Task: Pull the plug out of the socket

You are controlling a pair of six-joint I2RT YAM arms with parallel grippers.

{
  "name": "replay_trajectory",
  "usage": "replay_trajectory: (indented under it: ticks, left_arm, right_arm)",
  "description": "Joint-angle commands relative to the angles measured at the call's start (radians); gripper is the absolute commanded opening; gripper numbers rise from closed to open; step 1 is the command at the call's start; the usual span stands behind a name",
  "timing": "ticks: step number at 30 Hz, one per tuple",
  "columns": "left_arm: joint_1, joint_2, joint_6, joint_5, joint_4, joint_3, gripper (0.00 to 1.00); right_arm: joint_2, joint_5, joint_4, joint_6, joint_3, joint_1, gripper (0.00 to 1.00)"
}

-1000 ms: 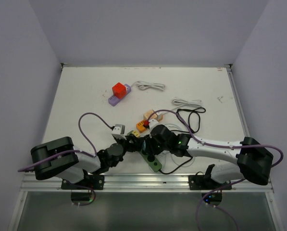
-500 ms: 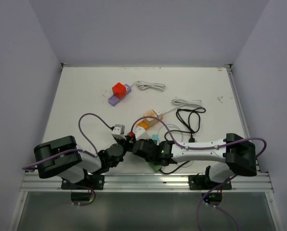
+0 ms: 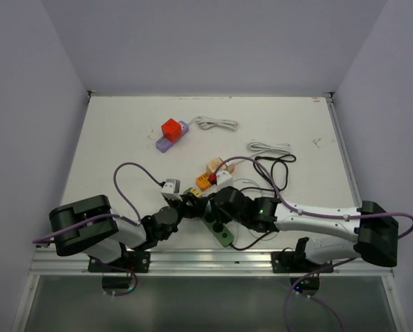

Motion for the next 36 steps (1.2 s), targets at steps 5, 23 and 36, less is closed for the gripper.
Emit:
replay_trajectory:
  ticks: [5,23,36]
  left_arm:
    - [0.005,0.072,0.015,0.008,-0.362,-0.065,0.84]
    - [0.005,-0.2,0.168,0.017,-0.576,0.096,0.87]
    - [0.004,-0.31,0.268,0.025,-0.699,0.221,0.89]
  right_arm:
    - [-0.086,-0.112,0.082,0.041,-0.025,-0.076,0.0]
    - [-0.37,0.219,-0.141,0.081,-0.086,-0.148,0.04]
    - [-0.307,0.239,-0.149,0.078,-0.104,-0.234,0.42]
